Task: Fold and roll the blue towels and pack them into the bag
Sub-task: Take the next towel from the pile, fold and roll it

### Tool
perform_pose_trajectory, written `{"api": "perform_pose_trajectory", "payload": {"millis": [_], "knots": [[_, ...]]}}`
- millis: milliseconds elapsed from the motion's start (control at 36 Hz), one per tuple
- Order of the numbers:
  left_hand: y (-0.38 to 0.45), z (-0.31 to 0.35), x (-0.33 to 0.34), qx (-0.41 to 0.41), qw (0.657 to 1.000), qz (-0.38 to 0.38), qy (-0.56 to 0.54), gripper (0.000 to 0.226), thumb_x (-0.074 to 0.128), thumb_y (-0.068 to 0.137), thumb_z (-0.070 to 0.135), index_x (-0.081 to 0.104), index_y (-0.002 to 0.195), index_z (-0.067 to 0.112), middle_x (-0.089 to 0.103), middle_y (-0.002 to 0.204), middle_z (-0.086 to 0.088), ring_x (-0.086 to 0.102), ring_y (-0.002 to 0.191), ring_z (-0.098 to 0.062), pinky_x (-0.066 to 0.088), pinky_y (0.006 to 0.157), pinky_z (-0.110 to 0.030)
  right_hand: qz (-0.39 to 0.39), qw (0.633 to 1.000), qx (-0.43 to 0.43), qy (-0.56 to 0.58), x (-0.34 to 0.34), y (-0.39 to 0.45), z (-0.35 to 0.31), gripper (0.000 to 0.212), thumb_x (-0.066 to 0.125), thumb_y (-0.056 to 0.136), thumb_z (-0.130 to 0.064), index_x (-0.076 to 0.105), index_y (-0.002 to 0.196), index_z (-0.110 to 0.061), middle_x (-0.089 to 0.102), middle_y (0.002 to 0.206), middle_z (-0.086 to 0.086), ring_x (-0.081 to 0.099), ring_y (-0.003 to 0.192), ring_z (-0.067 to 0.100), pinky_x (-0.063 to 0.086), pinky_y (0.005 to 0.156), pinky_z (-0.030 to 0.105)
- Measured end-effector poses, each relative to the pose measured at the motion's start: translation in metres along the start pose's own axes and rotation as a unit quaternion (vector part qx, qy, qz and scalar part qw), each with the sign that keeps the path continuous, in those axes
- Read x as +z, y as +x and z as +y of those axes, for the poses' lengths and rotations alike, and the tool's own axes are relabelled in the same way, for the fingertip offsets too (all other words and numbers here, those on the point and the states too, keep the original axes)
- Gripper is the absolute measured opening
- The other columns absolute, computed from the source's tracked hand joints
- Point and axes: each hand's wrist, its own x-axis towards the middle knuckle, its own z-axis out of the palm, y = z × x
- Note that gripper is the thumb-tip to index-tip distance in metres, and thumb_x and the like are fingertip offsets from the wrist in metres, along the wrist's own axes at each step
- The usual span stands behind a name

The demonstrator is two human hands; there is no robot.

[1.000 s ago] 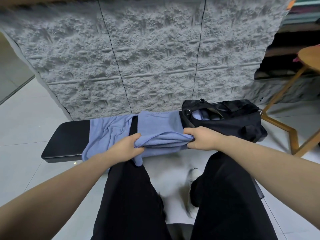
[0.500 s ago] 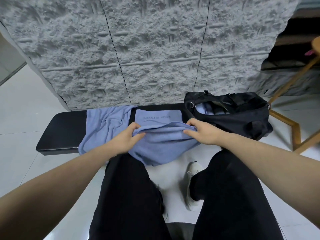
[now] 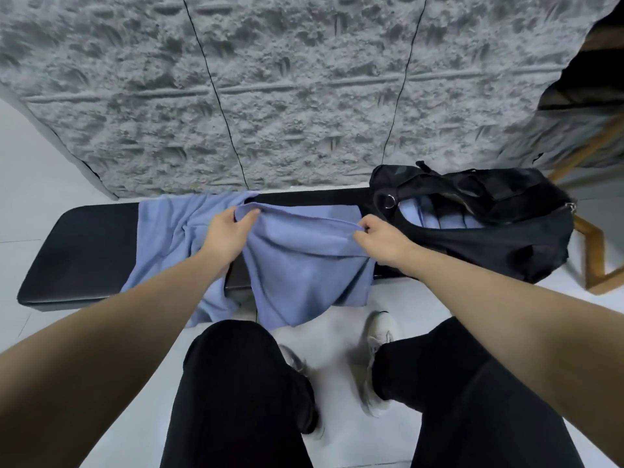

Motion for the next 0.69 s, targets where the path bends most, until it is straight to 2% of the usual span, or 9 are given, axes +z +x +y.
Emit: {"api": "perform_pose_trajectory", "payload": {"millis": [111, 167, 278, 361, 417, 500, 583, 639, 694], "knots": [[0.030, -0.008, 0.009, -0.004, 0.999, 0.036, 0.017, 0.026, 0.056, 0.098, 0.029, 0.051, 0.076, 0.015, 0.050, 0.074, 0.002, 0.043, 0.065, -0.008, 0.034, 0.057, -0.020, 0.024, 0.999, 0.032, 0.022, 0.012, 0.031, 0.000, 0.013, 0.051, 0.093, -0.029, 0.043, 0.089, -0.020, 0.046, 0.074, -0.005, 0.041, 0.062, 0.011, 0.032, 0.056, 0.028], [0.042, -0.013, 0.013, -0.007, 0.999, 0.042, 0.029, 0.032, 0.056, 0.098, 0.028, 0.044, 0.071, 0.018, 0.044, 0.069, 0.001, 0.040, 0.061, -0.011, 0.031, 0.050, -0.017, 0.039, 0.998, 0.038, 0.030, 0.017, 0.045, -0.001, 0.011, 0.051, 0.094, -0.026, 0.043, 0.093, -0.017, 0.045, 0.076, -0.005, 0.040, 0.063, 0.008, 0.032, 0.055, 0.025], [0.063, -0.026, 0.018, -0.030, 0.997, 0.044, 0.058, 0.032, 0.055, 0.098, 0.032, 0.040, 0.078, 0.012, 0.032, 0.067, -0.003, 0.030, 0.058, -0.015, 0.027, 0.044, -0.018, 0.082, 0.993, 0.036, 0.079, 0.025, 0.070, 0.003, 0.017, 0.047, 0.094, -0.016, 0.044, 0.077, -0.018, 0.044, 0.070, -0.003, 0.039, 0.061, 0.013, 0.032, 0.053, 0.026], [0.079, -0.036, 0.023, -0.042, 0.995, 0.042, 0.081, 0.036, 0.054, 0.098, 0.032, 0.036, 0.075, 0.011, 0.033, 0.066, -0.004, 0.032, 0.058, -0.015, 0.028, 0.045, -0.019, 0.114, 0.988, 0.042, 0.098, 0.031, 0.087, 0.007, 0.018, 0.046, 0.096, -0.014, 0.063, 0.098, -0.011, 0.054, 0.075, -0.002, 0.048, 0.067, 0.015, 0.037, 0.057, 0.025], [0.084, -0.042, 0.026, -0.050, 0.994, 0.039, 0.091, 0.041, 0.055, 0.098, 0.029, 0.033, 0.068, 0.013, 0.035, 0.064, -0.003, 0.033, 0.055, -0.014, 0.029, 0.044, -0.018, 0.132, 0.986, 0.047, 0.091, 0.034, 0.095, 0.009, 0.026, 0.045, 0.098, -0.013, 0.064, 0.113, -0.006, 0.059, 0.093, 0.003, 0.054, 0.083, 0.018, 0.039, 0.070, 0.024], [0.091, -0.049, 0.033, -0.071, 0.993, 0.035, 0.093, 0.040, 0.055, 0.098, 0.025, 0.037, 0.062, 0.018, 0.038, 0.062, -0.002, 0.033, 0.055, -0.015, 0.027, 0.048, -0.025, 0.154, 0.984, 0.058, 0.071, 0.039, 0.108, 0.015, 0.029, 0.043, 0.099, -0.013, 0.065, 0.117, -0.005, 0.062, 0.109, 0.009, 0.057, 0.100, 0.023, 0.040, 0.079, 0.025], [0.098, -0.053, 0.037, -0.087, 0.992, 0.036, 0.086, 0.041, 0.056, 0.097, 0.024, 0.038, 0.060, 0.019, 0.035, 0.057, -0.003, 0.030, 0.052, -0.017, 0.024, 0.048, -0.028, 0.167, 0.984, 0.037, 0.049, 0.042, 0.119, 0.019, 0.025, 0.044, 0.096, -0.009, 0.068, 0.087, -0.014, 0.055, 0.089, 0.005, 0.050, 0.082, 0.022, 0.038, 0.071, 0.023], [0.105, -0.054, 0.038, -0.100, 0.990, 0.028, 0.091, 0.042, 0.057, 0.097, 0.027, 0.039, 0.061, 0.017, 0.035, 0.057, -0.003, 0.031, 0.052, -0.017, 0.024, 0.049, -0.027, 0.171, 0.984, 0.016, 0.049, 0.043, 0.126, 0.019, 0.036, 0.046, 0.094, -0.005, 0.053, 0.064, -0.022, 0.044, 0.075, 0.000, 0.037, 0.073, 0.019, 0.033, 0.061, 0.022], [0.112, -0.054, 0.039, -0.106, 0.989, 0.021, 0.099, 0.041, 0.059, 0.095, 0.029, 0.041, 0.062, 0.013, 0.035, 0.058, -0.004, 0.031, 0.053, -0.018, 0.023, 0.049, -0.027, 0.168, 0.985, 0.016, 0.040, 0.042, 0.132, 0.019, 0.034, 0.046, 0.094, -0.004, 0.058, 0.067, -0.022, 0.042, 0.077, 0.001, 0.036, 0.073, 0.018, 0.030, 0.062, 0.022]]}}
